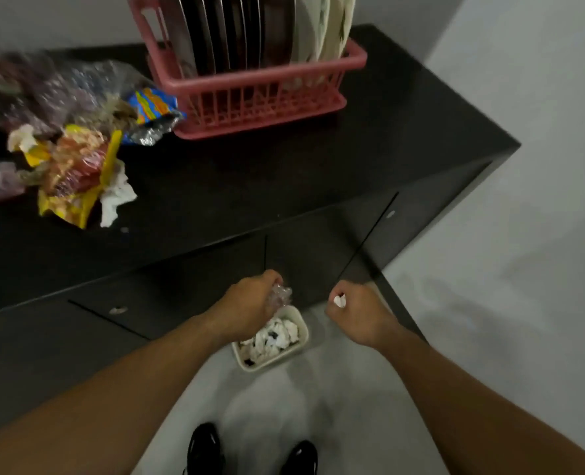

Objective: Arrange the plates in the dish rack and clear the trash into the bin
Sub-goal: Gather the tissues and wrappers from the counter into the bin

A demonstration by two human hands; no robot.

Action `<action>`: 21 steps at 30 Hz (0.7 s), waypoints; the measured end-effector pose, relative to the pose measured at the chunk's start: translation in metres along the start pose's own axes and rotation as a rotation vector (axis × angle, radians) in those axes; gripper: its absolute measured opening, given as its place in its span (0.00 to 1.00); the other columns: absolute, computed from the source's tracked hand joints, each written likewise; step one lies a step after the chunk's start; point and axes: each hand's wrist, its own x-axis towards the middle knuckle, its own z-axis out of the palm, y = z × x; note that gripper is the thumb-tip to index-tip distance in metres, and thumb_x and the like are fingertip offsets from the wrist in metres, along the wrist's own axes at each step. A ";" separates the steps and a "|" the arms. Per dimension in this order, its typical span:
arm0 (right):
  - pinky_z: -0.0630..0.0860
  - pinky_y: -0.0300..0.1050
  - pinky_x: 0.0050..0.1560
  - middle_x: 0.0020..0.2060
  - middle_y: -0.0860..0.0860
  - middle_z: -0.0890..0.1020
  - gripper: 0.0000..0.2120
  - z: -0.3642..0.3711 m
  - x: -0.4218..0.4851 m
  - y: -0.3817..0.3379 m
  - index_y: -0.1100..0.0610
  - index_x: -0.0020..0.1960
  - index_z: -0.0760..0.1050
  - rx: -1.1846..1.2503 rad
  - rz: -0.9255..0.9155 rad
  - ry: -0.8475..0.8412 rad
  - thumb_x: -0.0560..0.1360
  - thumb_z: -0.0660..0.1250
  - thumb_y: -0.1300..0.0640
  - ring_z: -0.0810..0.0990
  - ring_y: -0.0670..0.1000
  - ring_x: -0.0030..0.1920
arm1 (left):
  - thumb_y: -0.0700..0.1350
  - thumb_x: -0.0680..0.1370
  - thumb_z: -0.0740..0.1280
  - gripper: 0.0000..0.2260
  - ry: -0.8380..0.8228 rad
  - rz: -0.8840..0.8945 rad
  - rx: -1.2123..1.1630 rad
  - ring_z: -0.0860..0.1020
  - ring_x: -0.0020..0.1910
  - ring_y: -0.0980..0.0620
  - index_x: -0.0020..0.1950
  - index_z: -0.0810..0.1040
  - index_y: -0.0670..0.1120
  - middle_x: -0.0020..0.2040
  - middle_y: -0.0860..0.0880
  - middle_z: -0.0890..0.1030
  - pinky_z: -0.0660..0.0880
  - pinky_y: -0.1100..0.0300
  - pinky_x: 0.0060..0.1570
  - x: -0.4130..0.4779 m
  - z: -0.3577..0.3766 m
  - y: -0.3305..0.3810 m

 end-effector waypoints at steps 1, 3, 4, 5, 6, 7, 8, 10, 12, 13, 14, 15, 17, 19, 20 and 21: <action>0.66 0.31 0.28 0.35 0.48 0.79 0.03 0.014 0.006 0.010 0.54 0.42 0.76 -0.001 0.000 -0.014 0.73 0.68 0.59 0.76 0.46 0.34 | 0.52 0.77 0.67 0.14 0.017 0.008 0.042 0.78 0.49 0.55 0.61 0.71 0.58 0.54 0.53 0.79 0.76 0.59 0.47 0.007 0.014 -0.015; 0.68 0.35 0.30 0.37 0.51 0.80 0.03 0.045 0.021 0.031 0.54 0.42 0.76 -0.003 -0.001 -0.030 0.73 0.68 0.60 0.76 0.48 0.35 | 0.49 0.77 0.68 0.18 0.067 0.043 0.113 0.78 0.54 0.51 0.66 0.71 0.55 0.60 0.51 0.78 0.76 0.57 0.52 0.022 0.043 -0.046; 0.68 0.38 0.32 0.39 0.52 0.80 0.03 0.059 0.030 0.041 0.53 0.42 0.75 -0.015 -0.004 -0.037 0.73 0.68 0.60 0.76 0.49 0.37 | 0.48 0.77 0.67 0.19 0.086 0.060 0.129 0.78 0.56 0.50 0.68 0.71 0.55 0.61 0.51 0.77 0.76 0.55 0.54 0.029 0.057 -0.060; 0.67 0.39 0.35 0.40 0.52 0.81 0.04 0.079 0.043 0.052 0.52 0.42 0.75 -0.028 -0.005 -0.042 0.72 0.68 0.60 0.76 0.50 0.39 | 0.47 0.77 0.67 0.20 0.094 0.074 0.139 0.77 0.56 0.50 0.69 0.70 0.55 0.62 0.51 0.77 0.76 0.54 0.54 0.037 0.073 -0.078; 0.67 0.39 0.36 0.42 0.52 0.81 0.04 0.097 0.055 0.064 0.52 0.42 0.75 -0.037 0.000 -0.050 0.72 0.68 0.59 0.76 0.50 0.40 | 0.47 0.77 0.67 0.21 0.099 0.084 0.146 0.77 0.56 0.49 0.69 0.70 0.55 0.62 0.51 0.76 0.76 0.54 0.54 0.045 0.089 -0.093; 0.66 0.38 0.37 0.43 0.52 0.81 0.04 0.117 0.067 0.075 0.51 0.43 0.75 -0.042 0.009 -0.060 0.72 0.68 0.58 0.76 0.50 0.41 | 0.47 0.77 0.66 0.21 0.099 0.091 0.158 0.77 0.56 0.49 0.70 0.69 0.56 0.63 0.51 0.76 0.76 0.53 0.54 0.053 0.104 -0.109; 0.66 0.38 0.37 0.45 0.52 0.81 0.03 0.140 0.082 0.089 0.51 0.44 0.76 -0.047 0.017 -0.071 0.72 0.68 0.58 0.77 0.50 0.42 | 0.48 0.77 0.66 0.21 0.103 0.094 0.174 0.77 0.57 0.48 0.70 0.69 0.56 0.63 0.51 0.75 0.75 0.53 0.55 0.062 0.121 -0.128; 0.68 0.38 0.40 0.49 0.53 0.81 0.05 0.187 0.112 0.117 0.52 0.49 0.78 -0.080 0.016 -0.097 0.73 0.68 0.57 0.79 0.52 0.46 | 0.49 0.77 0.65 0.22 0.116 0.092 0.199 0.76 0.58 0.48 0.72 0.68 0.56 0.64 0.51 0.74 0.74 0.54 0.56 0.079 0.154 -0.165; 0.71 0.39 0.45 0.52 0.54 0.81 0.10 0.232 0.140 0.144 0.54 0.54 0.79 -0.131 -0.001 -0.127 0.73 0.69 0.56 0.79 0.54 0.51 | 0.50 0.78 0.65 0.23 0.122 0.084 0.208 0.74 0.61 0.49 0.72 0.67 0.56 0.66 0.52 0.74 0.73 0.54 0.58 0.095 0.187 -0.202; 0.72 0.40 0.47 0.54 0.54 0.81 0.11 0.252 0.153 0.156 0.54 0.56 0.78 -0.155 -0.006 -0.143 0.74 0.68 0.56 0.79 0.54 0.52 | 0.50 0.78 0.64 0.22 0.126 0.074 0.206 0.73 0.62 0.49 0.72 0.66 0.57 0.66 0.52 0.74 0.73 0.54 0.59 0.102 0.202 -0.218; 0.73 0.41 0.48 0.55 0.54 0.80 0.13 0.272 0.167 0.168 0.54 0.58 0.78 -0.176 -0.012 -0.157 0.74 0.68 0.55 0.79 0.54 0.53 | 0.51 0.78 0.64 0.22 0.131 0.058 0.200 0.73 0.63 0.50 0.72 0.65 0.57 0.67 0.52 0.74 0.72 0.55 0.60 0.109 0.215 -0.234; 0.73 0.41 0.49 0.56 0.54 0.80 0.14 0.290 0.181 0.179 0.53 0.60 0.77 -0.200 -0.021 -0.168 0.75 0.68 0.54 0.79 0.54 0.53 | 0.52 0.79 0.63 0.22 0.138 0.039 0.196 0.73 0.62 0.50 0.72 0.63 0.57 0.66 0.51 0.75 0.71 0.56 0.59 0.115 0.228 -0.249; 0.72 0.41 0.51 0.59 0.53 0.79 0.16 0.324 0.208 0.197 0.53 0.63 0.75 -0.247 -0.045 -0.188 0.77 0.69 0.53 0.79 0.54 0.56 | 0.54 0.79 0.62 0.22 0.153 0.006 0.199 0.76 0.58 0.48 0.71 0.60 0.58 0.62 0.49 0.77 0.73 0.57 0.55 0.126 0.249 -0.275; 0.74 0.45 0.57 0.62 0.52 0.77 0.20 0.352 0.231 0.211 0.53 0.67 0.73 -0.295 -0.080 -0.192 0.77 0.70 0.51 0.77 0.54 0.59 | 0.55 0.79 0.63 0.20 0.153 -0.014 0.191 0.78 0.53 0.48 0.66 0.57 0.59 0.58 0.50 0.79 0.75 0.55 0.51 0.134 0.266 -0.296; 0.74 0.48 0.61 0.64 0.52 0.76 0.23 0.364 0.241 0.217 0.52 0.69 0.71 -0.320 -0.100 -0.197 0.76 0.71 0.50 0.76 0.55 0.61 | 0.56 0.78 0.64 0.19 0.156 -0.022 0.180 0.78 0.51 0.49 0.63 0.57 0.60 0.57 0.51 0.79 0.76 0.55 0.49 0.138 0.272 -0.305; 0.73 0.51 0.64 0.65 0.52 0.73 0.26 0.373 0.248 0.221 0.52 0.71 0.68 -0.339 -0.120 -0.205 0.75 0.72 0.50 0.74 0.55 0.63 | 0.56 0.77 0.64 0.18 0.158 -0.022 0.173 0.78 0.50 0.50 0.60 0.58 0.60 0.56 0.52 0.78 0.76 0.55 0.47 0.143 0.278 -0.313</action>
